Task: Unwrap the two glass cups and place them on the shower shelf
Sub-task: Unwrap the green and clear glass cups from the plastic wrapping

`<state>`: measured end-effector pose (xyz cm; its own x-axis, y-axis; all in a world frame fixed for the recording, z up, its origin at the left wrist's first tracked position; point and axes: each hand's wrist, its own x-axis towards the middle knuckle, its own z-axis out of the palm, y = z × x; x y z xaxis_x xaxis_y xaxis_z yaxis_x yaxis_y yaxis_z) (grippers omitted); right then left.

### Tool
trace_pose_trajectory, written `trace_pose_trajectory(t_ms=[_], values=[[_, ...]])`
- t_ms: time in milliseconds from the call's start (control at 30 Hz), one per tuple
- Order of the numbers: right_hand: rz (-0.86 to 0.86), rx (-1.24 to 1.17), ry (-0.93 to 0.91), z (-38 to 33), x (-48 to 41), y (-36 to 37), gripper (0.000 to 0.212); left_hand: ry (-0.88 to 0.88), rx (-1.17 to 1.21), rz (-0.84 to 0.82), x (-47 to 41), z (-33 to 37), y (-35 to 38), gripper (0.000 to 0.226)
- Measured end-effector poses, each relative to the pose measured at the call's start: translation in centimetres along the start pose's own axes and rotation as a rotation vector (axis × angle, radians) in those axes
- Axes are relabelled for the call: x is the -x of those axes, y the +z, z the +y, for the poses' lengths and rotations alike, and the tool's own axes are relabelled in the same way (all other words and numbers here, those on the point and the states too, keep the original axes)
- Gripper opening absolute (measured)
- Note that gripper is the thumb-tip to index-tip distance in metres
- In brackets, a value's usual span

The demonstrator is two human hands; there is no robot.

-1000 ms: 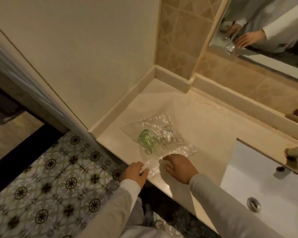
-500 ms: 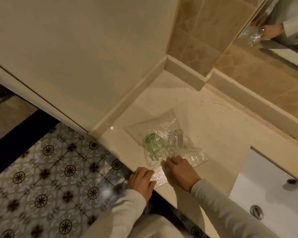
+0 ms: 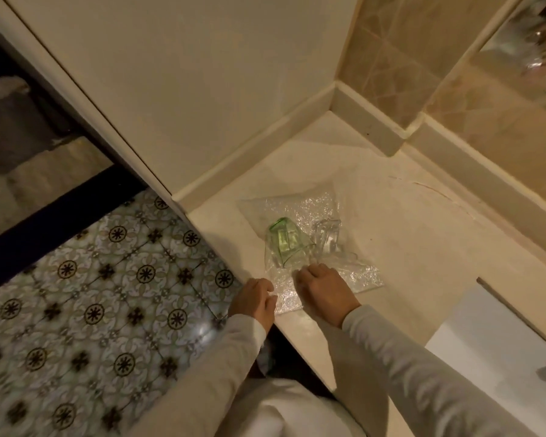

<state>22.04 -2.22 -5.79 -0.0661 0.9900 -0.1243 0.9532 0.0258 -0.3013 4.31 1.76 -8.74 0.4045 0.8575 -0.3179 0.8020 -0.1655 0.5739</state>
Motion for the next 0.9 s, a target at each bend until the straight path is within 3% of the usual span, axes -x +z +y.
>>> trace_pose_trajectory(t_ms=[167,400,633,767,900], values=[[-0.056,-0.033,-0.060,0.1,0.3,-1.5,0.008,-0.034,-0.058,0.000,-0.2,0.4,-0.2,0.015],[-0.042,-0.137,-0.149,0.9,2.0,-2.9,0.007,0.151,-0.012,0.085,1.3,-0.5,-1.3,0.001],[-0.027,-0.209,-0.130,1.2,2.7,-2.0,0.012,0.212,-0.086,0.081,1.6,-0.1,-1.6,0.025],[-0.133,-0.214,-0.054,1.3,2.3,-1.1,0.032,0.295,-0.303,0.096,0.9,0.5,-1.7,0.024],[-0.128,-0.243,-0.074,0.8,1.9,-1.2,0.026,0.366,-0.301,0.071,0.7,0.1,-1.0,0.027]])
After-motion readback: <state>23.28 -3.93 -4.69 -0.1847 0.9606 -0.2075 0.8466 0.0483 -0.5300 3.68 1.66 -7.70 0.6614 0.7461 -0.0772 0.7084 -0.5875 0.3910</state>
